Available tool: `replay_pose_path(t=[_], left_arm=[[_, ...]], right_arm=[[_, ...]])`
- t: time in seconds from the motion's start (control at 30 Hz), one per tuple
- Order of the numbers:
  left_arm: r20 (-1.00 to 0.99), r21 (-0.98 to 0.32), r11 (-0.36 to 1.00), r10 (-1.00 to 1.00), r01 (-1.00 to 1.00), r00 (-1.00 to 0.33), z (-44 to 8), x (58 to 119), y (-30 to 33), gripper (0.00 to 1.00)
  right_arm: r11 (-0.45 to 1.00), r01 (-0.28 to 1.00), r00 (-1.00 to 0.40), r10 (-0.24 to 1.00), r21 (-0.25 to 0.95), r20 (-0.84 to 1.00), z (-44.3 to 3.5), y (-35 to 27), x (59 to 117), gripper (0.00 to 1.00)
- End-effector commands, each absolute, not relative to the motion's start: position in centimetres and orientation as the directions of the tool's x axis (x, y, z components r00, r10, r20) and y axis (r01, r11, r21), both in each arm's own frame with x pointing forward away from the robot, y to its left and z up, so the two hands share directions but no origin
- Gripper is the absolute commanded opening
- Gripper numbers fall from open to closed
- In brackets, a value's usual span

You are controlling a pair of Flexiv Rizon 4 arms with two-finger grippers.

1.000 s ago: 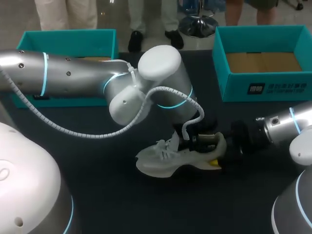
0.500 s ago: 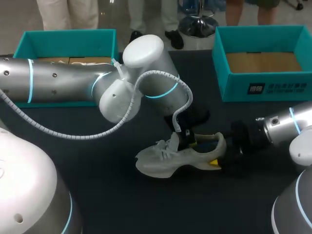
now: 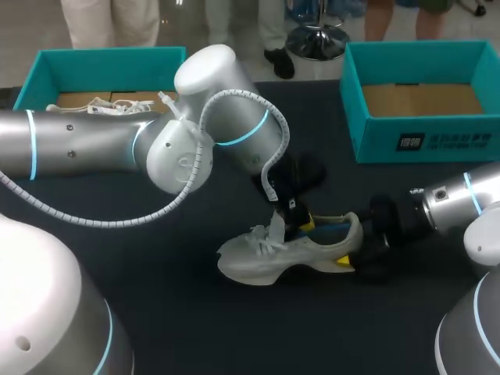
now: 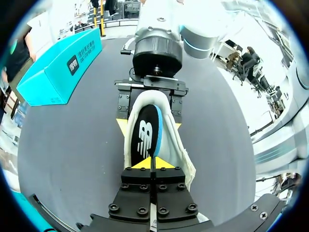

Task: Take the shoe out of the shoebox, open the shoe tongue, remove and reinsert the insole, then place the shoe into the shoebox

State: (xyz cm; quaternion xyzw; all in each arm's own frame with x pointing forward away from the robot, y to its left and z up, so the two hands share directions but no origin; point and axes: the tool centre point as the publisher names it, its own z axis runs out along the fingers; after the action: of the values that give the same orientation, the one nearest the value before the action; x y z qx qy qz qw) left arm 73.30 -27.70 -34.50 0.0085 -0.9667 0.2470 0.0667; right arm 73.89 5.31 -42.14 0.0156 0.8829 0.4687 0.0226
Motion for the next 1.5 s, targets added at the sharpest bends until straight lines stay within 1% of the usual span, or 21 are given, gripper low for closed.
replay_pose_path(t=[0.03, 0.33, 0.7, 1.5], left_arm=[[0.146, -0.506, 0.861, 0.031, -0.048, -0.989, -33.9, 73.4, -26.8, 0.00], [0.179, -0.560, 0.827, 0.059, -0.052, -0.982, -32.7, 73.0, -27.0, 0.00], [0.201, -0.607, 0.792, 0.081, -0.059, -0.976, -31.5, 72.8, -25.7, 0.00], [0.250, -0.630, 0.775, 0.136, -0.055, -0.959, -32.0, 72.0, -29.0, 0.00]], right_arm=[[0.564, 0.006, -0.998, 0.050, 0.826, -0.027, -42.1, 5.4, 73.7, 0.00], [0.564, 0.006, -0.998, 0.050, 0.826, -0.027, -42.1, 5.4, 73.7, 0.00], [0.564, 0.006, -0.998, 0.050, 0.826, -0.027, -42.1, 5.4, 73.7, 0.00], [0.564, 0.006, -0.998, 0.050, 0.826, -0.027, -42.1, 5.4, 73.7, 0.00]])
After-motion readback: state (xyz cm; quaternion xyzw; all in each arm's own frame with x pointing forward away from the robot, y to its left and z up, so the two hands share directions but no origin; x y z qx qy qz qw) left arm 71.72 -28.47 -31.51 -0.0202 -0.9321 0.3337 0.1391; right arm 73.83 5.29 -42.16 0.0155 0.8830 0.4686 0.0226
